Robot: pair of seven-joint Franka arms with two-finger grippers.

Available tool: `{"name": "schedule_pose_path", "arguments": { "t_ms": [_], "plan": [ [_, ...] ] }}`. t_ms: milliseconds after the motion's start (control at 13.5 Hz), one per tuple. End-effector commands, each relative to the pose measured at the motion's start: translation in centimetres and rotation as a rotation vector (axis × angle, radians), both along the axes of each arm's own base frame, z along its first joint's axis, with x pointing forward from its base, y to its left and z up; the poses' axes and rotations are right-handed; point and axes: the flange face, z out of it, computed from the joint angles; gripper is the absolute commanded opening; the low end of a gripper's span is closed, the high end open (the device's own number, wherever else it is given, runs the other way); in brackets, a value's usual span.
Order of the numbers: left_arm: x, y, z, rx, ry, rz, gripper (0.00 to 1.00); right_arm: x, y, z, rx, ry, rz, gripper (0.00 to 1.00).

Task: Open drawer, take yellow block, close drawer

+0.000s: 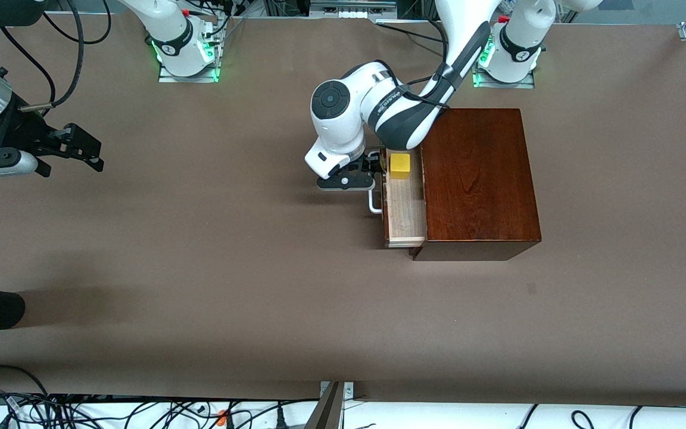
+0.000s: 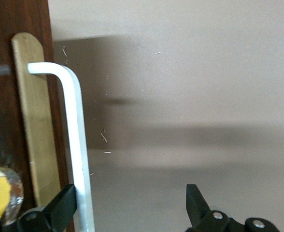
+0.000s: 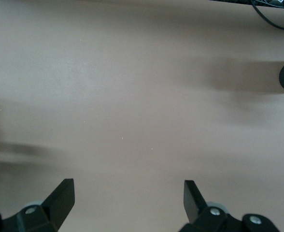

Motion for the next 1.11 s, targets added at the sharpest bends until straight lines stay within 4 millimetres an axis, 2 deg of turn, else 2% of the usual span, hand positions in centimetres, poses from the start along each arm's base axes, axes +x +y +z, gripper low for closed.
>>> {"name": "schedule_pose_path", "arguments": {
  "t_ms": [0,148,444,593,815,889,1037],
  "plan": [
    [-0.2,0.8,4.6,0.009,0.016,-0.039,1.0,0.0,0.2,0.4,0.018,0.002,-0.004,1.0],
    [0.4,3.4,8.3,0.041,0.041,-0.078,1.0,0.1,0.2,0.4,0.019,-0.004,-0.004,1.0],
    [4.6,11.3,17.7,0.059,0.074,-0.068,1.0,0.0,0.4,0.4,0.02,0.001,0.001,1.0],
    [6.7,16.3,21.3,0.059,0.095,-0.052,1.0,0.1,0.2,0.4,0.02,-0.001,-0.004,1.0],
    [9.6,26.3,25.8,0.007,0.106,-0.09,1.0,0.1,0.0,0.4,0.018,-0.001,-0.007,1.0],
    [10.2,29.4,27.0,-0.003,0.108,-0.099,1.0,0.1,-0.1,0.4,0.02,-0.002,-0.008,1.0],
    [10.8,33.8,28.2,-0.017,0.115,-0.093,1.0,0.1,0.1,0.1,0.016,0.007,-0.004,1.0]
  ]
}}
